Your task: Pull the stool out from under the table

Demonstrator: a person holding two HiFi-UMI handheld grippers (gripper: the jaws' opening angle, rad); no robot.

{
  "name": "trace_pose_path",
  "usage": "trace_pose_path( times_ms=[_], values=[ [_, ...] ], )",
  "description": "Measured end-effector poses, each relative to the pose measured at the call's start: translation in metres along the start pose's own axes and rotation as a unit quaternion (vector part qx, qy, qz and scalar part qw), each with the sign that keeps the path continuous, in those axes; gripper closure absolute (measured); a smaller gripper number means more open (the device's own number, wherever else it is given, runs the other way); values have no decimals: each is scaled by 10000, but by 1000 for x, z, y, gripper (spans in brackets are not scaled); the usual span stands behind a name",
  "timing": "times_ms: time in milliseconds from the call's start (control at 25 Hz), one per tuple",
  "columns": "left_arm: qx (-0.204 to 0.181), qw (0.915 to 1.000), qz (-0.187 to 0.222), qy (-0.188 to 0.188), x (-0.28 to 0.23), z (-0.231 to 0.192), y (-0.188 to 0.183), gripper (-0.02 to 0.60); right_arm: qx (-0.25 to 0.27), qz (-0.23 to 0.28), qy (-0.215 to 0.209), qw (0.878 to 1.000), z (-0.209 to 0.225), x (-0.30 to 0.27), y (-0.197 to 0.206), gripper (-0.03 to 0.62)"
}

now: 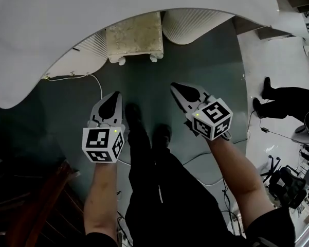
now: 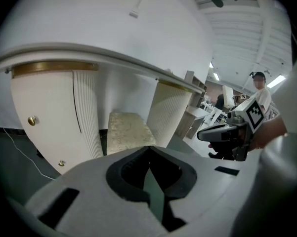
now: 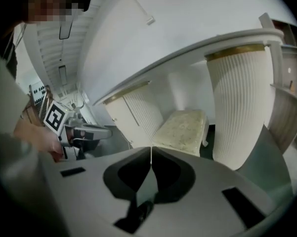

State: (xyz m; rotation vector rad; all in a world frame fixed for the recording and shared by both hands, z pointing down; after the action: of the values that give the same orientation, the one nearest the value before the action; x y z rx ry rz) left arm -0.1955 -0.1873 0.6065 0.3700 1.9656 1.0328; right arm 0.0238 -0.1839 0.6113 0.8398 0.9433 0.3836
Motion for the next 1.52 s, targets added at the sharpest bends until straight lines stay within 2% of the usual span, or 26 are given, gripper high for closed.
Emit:
trace_pose_path(
  times_ms=[240,440,560,720,840,960,1160,1280,1400,1520],
  values=[
    [261,9996,-106,29,-38,-55,41,577,88,-118,207,9997,25,-67,36,546],
    [122,9998,-134,66,-72,-78,45,577,75,-235,212,9995,45,-105,52,518],
    [296,9994,-131,93,-89,-97,52,575,-25,-317,256,9992,54,-127,56,469],
    [439,9987,-255,-56,-101,-123,60,572,-220,-513,230,9982,59,-149,59,425],
    [431,9984,-347,-67,-110,-139,60,535,-227,-649,291,9972,69,-162,56,386],
    [375,9983,-456,21,-123,-154,57,492,-163,-593,527,9967,87,-176,47,352],
    [59,9968,-788,136,-151,-172,64,362,-645,-533,756,9936,119,-205,47,262],
    [19,9957,-916,140,-162,-186,67,327,-843,-619,807,9912,133,-221,56,226],
    [99,9953,-953,142,-171,-199,67,298,-1110,-610,642,9899,137,-230,60,215],
    [182,9956,-895,194,-179,-203,63,270,-1417,-590,255,9878,137,-235,62,246]
  ],
)
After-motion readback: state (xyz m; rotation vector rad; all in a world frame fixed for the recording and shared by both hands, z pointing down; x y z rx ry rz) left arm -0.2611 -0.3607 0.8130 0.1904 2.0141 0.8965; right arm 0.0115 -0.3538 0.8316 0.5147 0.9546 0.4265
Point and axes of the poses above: the fingertips, and each gripper's own axes: x backward along the fingers, z to its right, y out of its underside, the point moved 5 cm from there along x, backward along the fingers, and after that the axes turned 6 degrees about y, right-handed, at the moved point
